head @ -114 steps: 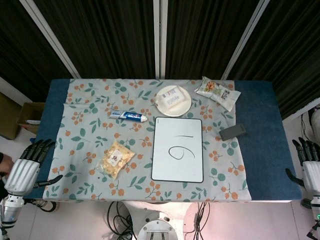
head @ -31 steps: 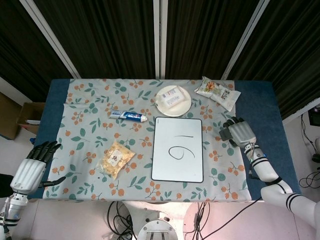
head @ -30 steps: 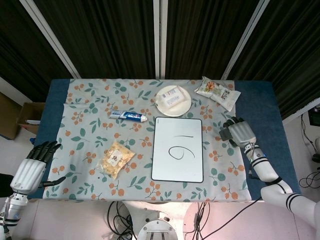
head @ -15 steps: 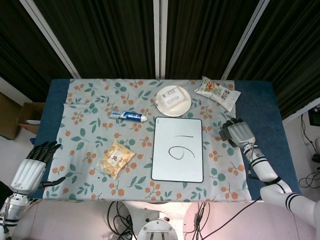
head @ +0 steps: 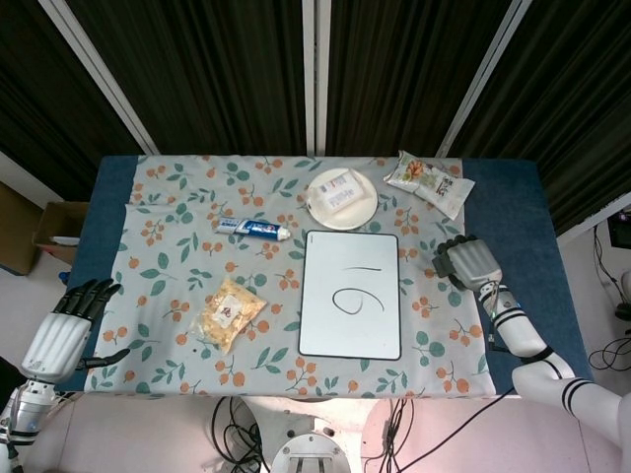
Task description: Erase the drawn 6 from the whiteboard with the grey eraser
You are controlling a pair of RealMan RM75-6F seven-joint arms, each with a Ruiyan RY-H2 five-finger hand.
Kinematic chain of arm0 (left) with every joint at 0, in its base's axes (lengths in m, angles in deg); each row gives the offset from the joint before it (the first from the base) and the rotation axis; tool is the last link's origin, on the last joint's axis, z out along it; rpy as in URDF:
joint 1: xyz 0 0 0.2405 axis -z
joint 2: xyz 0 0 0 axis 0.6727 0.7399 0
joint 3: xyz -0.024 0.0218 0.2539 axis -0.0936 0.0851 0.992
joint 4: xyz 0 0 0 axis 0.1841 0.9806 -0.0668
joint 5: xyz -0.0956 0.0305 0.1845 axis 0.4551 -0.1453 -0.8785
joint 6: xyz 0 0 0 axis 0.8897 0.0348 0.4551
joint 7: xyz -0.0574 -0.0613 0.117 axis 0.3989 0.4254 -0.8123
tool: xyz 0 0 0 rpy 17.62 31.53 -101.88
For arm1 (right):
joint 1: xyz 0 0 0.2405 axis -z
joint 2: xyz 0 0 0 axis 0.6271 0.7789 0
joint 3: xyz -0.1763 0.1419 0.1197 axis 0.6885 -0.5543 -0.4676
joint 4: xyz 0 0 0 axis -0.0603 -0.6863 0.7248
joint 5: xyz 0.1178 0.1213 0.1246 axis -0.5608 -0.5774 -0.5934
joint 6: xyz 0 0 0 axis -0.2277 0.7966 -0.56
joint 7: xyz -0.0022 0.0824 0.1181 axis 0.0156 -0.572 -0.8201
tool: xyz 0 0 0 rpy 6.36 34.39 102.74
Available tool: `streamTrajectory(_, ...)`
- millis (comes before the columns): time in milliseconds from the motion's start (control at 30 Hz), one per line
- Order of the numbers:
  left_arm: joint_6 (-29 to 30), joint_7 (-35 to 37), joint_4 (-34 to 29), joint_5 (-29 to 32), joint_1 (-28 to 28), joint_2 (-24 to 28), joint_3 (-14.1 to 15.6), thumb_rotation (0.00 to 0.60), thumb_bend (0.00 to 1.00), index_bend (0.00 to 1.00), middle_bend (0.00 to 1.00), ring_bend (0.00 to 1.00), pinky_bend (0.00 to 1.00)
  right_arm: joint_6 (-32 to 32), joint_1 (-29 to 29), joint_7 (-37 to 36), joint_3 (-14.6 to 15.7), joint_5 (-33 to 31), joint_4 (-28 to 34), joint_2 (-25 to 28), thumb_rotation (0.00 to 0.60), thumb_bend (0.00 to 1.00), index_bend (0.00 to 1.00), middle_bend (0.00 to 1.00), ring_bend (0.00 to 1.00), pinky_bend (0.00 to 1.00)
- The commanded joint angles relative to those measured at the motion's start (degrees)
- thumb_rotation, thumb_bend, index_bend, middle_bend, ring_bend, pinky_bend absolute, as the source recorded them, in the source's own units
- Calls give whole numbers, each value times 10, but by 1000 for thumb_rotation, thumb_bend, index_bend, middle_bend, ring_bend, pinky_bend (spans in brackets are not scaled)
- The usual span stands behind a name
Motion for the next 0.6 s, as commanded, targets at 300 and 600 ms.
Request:
streamTrajectory(300, 0, 3, 3, 1, 0, -2, 0, 425, 78, 102, 95, 71, 162, 2, -1, -2, 3, 1, 0, -2, 600, 248, 330, 398, 292, 344)
streamTrajectory(600, -3, 4, 6, 3, 2, -3, -1, 421, 78, 102, 95, 71, 162, -13, -4, -21, 6, 2, 4, 3, 600, 259, 415, 424, 328, 374)
